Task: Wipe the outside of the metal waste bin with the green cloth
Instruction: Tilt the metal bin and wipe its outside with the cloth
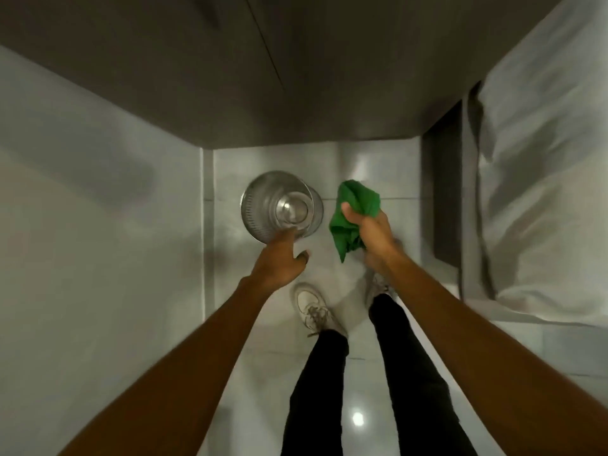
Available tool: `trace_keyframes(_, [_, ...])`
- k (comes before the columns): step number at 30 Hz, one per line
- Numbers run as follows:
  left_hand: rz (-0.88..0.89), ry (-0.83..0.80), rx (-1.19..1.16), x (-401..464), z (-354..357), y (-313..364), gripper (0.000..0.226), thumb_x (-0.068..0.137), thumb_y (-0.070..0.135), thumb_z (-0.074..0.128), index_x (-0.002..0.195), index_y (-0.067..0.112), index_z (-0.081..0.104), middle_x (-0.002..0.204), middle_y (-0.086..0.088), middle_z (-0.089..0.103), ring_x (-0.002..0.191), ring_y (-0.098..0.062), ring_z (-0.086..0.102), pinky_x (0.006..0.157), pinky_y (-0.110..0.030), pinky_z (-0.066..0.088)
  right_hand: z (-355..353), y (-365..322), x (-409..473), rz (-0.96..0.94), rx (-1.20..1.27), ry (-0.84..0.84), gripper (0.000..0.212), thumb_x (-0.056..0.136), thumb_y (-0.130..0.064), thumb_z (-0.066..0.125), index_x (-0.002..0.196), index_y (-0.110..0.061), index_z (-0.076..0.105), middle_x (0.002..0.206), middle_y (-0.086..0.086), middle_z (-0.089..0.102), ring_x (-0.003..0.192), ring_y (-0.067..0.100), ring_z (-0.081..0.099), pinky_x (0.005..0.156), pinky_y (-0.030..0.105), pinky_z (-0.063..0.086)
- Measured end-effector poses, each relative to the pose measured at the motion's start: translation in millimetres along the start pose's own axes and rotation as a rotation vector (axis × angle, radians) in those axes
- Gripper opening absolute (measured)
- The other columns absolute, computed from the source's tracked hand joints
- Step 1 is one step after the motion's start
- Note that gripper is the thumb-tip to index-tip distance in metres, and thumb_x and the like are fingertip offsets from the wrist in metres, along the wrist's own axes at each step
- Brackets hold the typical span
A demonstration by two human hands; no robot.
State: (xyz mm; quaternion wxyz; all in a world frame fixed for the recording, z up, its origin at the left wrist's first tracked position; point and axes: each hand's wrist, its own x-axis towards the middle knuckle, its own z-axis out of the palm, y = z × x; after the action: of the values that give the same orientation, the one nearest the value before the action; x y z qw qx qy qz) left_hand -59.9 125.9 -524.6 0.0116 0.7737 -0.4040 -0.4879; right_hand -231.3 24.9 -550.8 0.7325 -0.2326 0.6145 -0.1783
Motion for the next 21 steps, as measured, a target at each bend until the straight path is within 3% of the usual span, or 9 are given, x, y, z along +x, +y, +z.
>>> trace_keyframes(4, [0.049, 0.201, 0.322, 105, 63, -51, 0.091, 0.080, 0.042, 0.078, 0.151, 0.007, 0.032, 0.145, -0.020, 0.052, 0.133, -0.036, 0.049, 0.108, -0.048, 0.045, -14, 89, 97, 0.050, 0.235, 0.055, 0.046, 0.096, -0.023, 0.074, 0.138, -0.010, 0.061, 0.108, 0.005, 0.077, 0.099, 0.024, 0.075, 0.095, 0.045, 0.061])
trace_keyframes(6, [0.026, 0.202, 0.399, 135, 89, -63, 0.074, 0.080, 0.035, 0.078, 0.140, 0.008, 0.046, 0.128, -0.018, 0.065, 0.118, -0.036, 0.062, 0.097, -0.046, 0.054, -22, 117, 128, 0.058, 0.291, 0.062, 0.041, 0.098, -0.025, 0.071, 0.135, -0.009, 0.063, 0.106, 0.004, 0.077, 0.095, 0.021, 0.076, 0.092, 0.041, 0.061])
trace_keyframes(9, [0.033, 0.366, 0.379, 152, 92, -58, 0.023, 0.078, 0.016, 0.071, 0.098, 0.005, 0.068, 0.096, -0.017, 0.074, 0.089, -0.034, 0.071, 0.074, -0.039, 0.059, -25, 124, 145, 0.034, 0.325, 0.062, 0.038, 0.099, -0.027, 0.070, 0.133, -0.009, 0.066, 0.104, 0.004, 0.078, 0.093, 0.018, 0.076, 0.091, 0.039, 0.061])
trace_keyframes(12, [0.145, 0.481, 0.294, 165, 90, -53, 0.008, 0.077, 0.015, 0.070, 0.078, 0.006, 0.070, 0.077, -0.015, 0.074, 0.073, -0.032, 0.070, 0.066, -0.035, 0.058, -41, 129, 154, 0.036, 0.339, 0.133, 0.037, 0.098, -0.027, 0.072, 0.131, -0.009, 0.068, 0.107, 0.005, 0.079, 0.095, 0.020, 0.076, 0.095, 0.042, 0.062])
trace_keyframes(14, [0.180, 0.548, 0.188, 160, 72, -64, 0.015, 0.080, 0.015, 0.073, 0.067, 0.018, 0.064, 0.065, -0.003, 0.070, 0.065, -0.018, 0.070, 0.063, -0.029, 0.058, -43, 139, 148, 0.027, 0.303, 0.114, 0.032, 0.097, -0.026, 0.073, 0.126, -0.013, 0.071, 0.107, 0.004, 0.080, 0.097, 0.020, 0.077, 0.096, 0.042, 0.063])
trace_keyframes(17, [0.115, 0.561, -0.158, 148, 49, -87, 0.025, 0.073, 0.013, 0.084, 0.077, 0.031, 0.067, 0.074, 0.018, 0.072, 0.076, 0.009, 0.069, 0.068, -0.013, 0.057, -39, 138, 130, -0.018, 0.196, 0.121, 0.022, 0.096, -0.026, 0.074, 0.118, -0.021, 0.073, 0.095, -0.008, 0.083, 0.091, 0.012, 0.079, 0.082, 0.030, 0.063])
trace_keyframes(19, [0.049, 0.519, -0.352, 146, 42, -96, 0.037, 0.070, 0.012, 0.088, 0.102, 0.023, 0.074, 0.095, 0.015, 0.076, 0.089, 0.002, 0.073, 0.077, -0.017, 0.060, -33, 132, 123, -0.099, 0.103, 0.126, 0.028, 0.099, -0.024, 0.071, 0.126, -0.021, 0.069, 0.096, -0.011, 0.080, 0.090, 0.002, 0.077, 0.070, 0.017, 0.060])
trace_keyframes(21, [0.046, 0.505, -0.432, 147, 42, -100, 0.043, 0.070, 0.010, 0.088, 0.109, 0.020, 0.074, 0.096, 0.016, 0.077, 0.091, -0.001, 0.074, 0.078, -0.018, 0.060, -18, 124, 113, -0.255, -0.046, 0.115, 0.039, 0.102, -0.020, 0.067, 0.140, -0.019, 0.059, 0.111, -0.010, 0.073, 0.090, -0.011, 0.072, 0.070, 0.009, 0.057])
